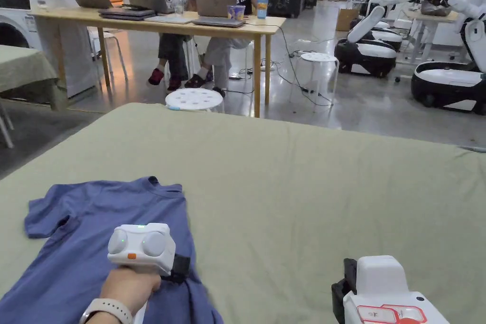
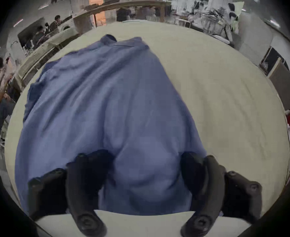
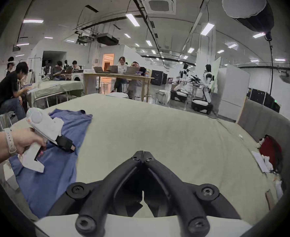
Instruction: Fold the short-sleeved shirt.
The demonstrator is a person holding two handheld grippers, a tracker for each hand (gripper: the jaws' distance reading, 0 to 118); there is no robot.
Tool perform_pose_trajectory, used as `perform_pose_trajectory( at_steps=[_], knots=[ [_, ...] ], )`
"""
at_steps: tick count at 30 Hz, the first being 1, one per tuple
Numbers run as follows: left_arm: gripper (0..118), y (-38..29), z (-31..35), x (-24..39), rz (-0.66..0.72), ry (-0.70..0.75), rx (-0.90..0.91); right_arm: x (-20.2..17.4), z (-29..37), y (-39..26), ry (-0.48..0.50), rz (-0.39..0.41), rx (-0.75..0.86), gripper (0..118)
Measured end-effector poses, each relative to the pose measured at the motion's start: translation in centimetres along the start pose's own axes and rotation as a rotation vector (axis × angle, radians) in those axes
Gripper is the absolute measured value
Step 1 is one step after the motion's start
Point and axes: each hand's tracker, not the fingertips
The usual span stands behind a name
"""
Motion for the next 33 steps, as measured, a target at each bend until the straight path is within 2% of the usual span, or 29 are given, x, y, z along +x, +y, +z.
perform_pose_trajectory(
  at_steps=[1,2,4,7,10,12,19,23,26,30,33],
  knots=[
    [2,0.2,0.9,0.2,-0.018,0.001,0.041,0.4,0.0,-0.1,-0.007,-0.005,-0.004,0],
    [2,0.3,1.5,0.1,-0.016,0.05,0.093,0.7,0.2,-0.1,-0.012,-0.012,-0.006,0],
    [2,0.7,1.7,0.0,0.016,-0.009,0.039,1.5,0.8,-0.1,-0.017,-0.025,-0.001,0],
    [2,1.2,3.7,2.1,-0.067,0.025,0.106,3.1,2.5,0.3,-0.042,-0.037,0.018,0],
    [2,2.8,6.7,5.6,-0.048,-0.131,0.219,5.5,3.9,0.3,-0.086,-0.06,0.031,0],
    [2,4.1,9.1,9.5,-0.1,-0.204,0.295,7.2,5.0,0.2,-0.111,-0.08,0.034,0],
    [2,5.8,16.8,30.6,-0.357,-0.513,0.399,14.4,9.9,-0.9,-0.265,-0.103,0.048,0],
    [2,1.7,20.1,43.1,-0.507,-0.719,0.391,19.2,12.7,-2.2,-0.37,-0.128,0.03,0],
    [2,-2.8,20.1,50.6,-0.612,-0.799,0.341,22.2,14.4,-3.4,-0.413,-0.152,0.015,0],
    [2,-8.6,15.5,57.4,-0.722,-0.721,0.193,25.5,15.3,-5.4,-0.472,-0.171,-0.012,0],
    [2,-11.3,11.3,59.1,-0.744,-0.65,0.065,26.9,15.6,-6.3,-0.488,-0.185,-0.024,0]
  ],
)
